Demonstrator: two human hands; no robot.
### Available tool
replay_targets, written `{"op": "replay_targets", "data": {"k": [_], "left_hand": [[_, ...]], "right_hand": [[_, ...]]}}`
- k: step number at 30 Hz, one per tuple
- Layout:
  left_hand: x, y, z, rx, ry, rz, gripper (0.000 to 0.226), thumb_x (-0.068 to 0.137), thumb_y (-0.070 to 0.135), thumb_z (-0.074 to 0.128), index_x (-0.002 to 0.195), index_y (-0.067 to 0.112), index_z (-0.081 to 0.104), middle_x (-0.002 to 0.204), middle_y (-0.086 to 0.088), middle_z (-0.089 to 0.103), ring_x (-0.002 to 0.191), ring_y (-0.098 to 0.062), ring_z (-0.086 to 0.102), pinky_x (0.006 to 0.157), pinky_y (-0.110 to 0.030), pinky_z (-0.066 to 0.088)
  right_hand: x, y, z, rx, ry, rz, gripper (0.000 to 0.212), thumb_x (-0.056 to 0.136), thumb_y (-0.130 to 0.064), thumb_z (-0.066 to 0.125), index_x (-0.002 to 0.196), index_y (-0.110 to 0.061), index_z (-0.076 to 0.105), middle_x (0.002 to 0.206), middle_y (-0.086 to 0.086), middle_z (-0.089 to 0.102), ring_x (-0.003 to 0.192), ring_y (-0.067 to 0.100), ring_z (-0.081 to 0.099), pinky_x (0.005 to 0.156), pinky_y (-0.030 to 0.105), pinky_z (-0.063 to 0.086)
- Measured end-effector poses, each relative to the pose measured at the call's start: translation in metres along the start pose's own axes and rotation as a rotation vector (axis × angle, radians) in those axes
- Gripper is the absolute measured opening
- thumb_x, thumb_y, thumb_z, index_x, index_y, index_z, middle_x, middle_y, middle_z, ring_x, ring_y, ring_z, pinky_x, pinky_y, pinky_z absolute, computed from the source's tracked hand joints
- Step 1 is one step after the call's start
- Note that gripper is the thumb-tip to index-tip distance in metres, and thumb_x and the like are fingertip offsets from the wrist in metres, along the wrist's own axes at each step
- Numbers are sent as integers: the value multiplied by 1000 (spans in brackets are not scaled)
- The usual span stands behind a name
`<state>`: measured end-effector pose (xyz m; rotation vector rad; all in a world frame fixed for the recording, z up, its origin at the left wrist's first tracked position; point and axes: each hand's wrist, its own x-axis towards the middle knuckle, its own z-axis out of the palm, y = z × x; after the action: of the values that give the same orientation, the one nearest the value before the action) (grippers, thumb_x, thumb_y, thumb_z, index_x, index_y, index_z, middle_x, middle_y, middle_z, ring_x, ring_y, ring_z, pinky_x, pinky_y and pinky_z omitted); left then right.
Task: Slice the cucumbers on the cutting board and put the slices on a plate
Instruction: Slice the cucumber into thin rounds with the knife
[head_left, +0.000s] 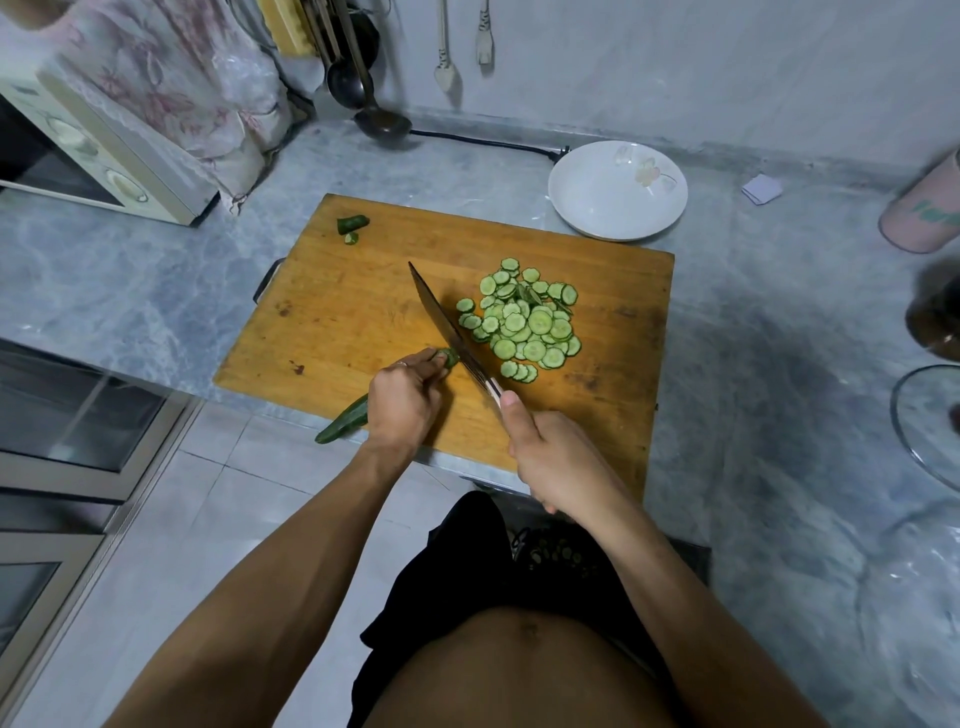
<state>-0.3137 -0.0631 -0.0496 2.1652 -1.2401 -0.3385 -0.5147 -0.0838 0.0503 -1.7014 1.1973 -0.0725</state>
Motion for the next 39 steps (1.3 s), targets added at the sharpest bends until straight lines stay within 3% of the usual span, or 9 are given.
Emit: {"op": "replay_targets", "data": {"k": [2, 6, 11, 15, 23, 26, 30, 36, 39], "left_hand": [[1, 0, 0, 0, 0, -12, 29, 84, 1, 64, 109, 10, 73, 119, -4, 69, 104, -14, 66, 100, -12, 35], [1, -2, 0, 14, -1, 21, 33, 80, -2, 63, 108, 10, 74, 117, -6, 69, 104, -16, 67, 99, -11, 36], [0, -3, 1, 23, 12, 39, 32, 79, -2, 63, 106, 9, 75, 116, -7, 70, 103, -20, 68, 100, -20, 41], [0, -2, 0, 26, 18, 33, 33, 77, -3, 61, 104, 8, 76, 115, -9, 70, 102, -21, 68, 99, -20, 42], [-2, 2, 0, 35, 30, 57, 30, 76, -2, 66, 103, 7, 76, 114, -10, 70, 99, -25, 69, 93, -29, 52], [-3, 2, 2, 30, 52, 52, 30, 78, -1, 66, 104, 9, 76, 114, -9, 71, 100, -23, 69, 94, -25, 49], [-3, 2, 1, 23, 77, 52, 24, 81, 2, 70, 103, 9, 76, 111, -8, 71, 97, -20, 70, 92, -14, 43], [-2, -3, 2, 11, 90, 84, 22, 80, 2, 72, 100, 10, 77, 111, -7, 72, 94, -19, 71, 88, -17, 48], [-2, -3, 1, -4, 83, 93, 23, 81, 1, 70, 101, 9, 77, 112, -7, 71, 96, -16, 70, 91, -13, 45]], "right_hand": [[1, 1, -1, -6, 0, 4, 71, 103, -57, 21, 72, -9, 61, 80, 9, 70, 49, 16, 52, 68, 41, 54], [1, 2, 2, -3, -17, 3, 72, 103, -58, 21, 77, -5, 63, 60, 6, 57, 48, 17, 51, 65, 41, 53], [6, 4, 6, -28, -25, 4, 68, 103, -60, 20, 70, -13, 56, 65, 6, 58, 51, 18, 51, 66, 39, 52], [9, -2, 11, -29, -25, -1, 67, 104, -58, 19, 62, -15, 49, 56, 2, 50, 52, 19, 50, 67, 40, 51], [38, -8, 27, -18, 27, -23, 66, 105, -56, 19, 61, -15, 46, 64, 2, 48, 72, 26, 52, 67, 35, 44], [41, -4, 21, 20, 27, 16, 67, 102, -62, 19, 62, -16, 47, 62, 3, 50, 63, 27, 54, 66, 45, 56], [40, 0, 8, 59, 42, 31, 71, 103, -60, 20, 58, -13, 49, 55, 4, 52, 47, 23, 52, 51, 35, 50], [32, 4, 0, 33, 17, -4, 68, 103, -59, 24, 55, -17, 48, 51, 2, 50, 45, 22, 50, 60, 48, 55], [25, 3, 5, -16, -6, -32, 68, 104, -58, 23, 58, -14, 49, 54, 1, 49, 52, 21, 50, 65, 43, 52]]}}
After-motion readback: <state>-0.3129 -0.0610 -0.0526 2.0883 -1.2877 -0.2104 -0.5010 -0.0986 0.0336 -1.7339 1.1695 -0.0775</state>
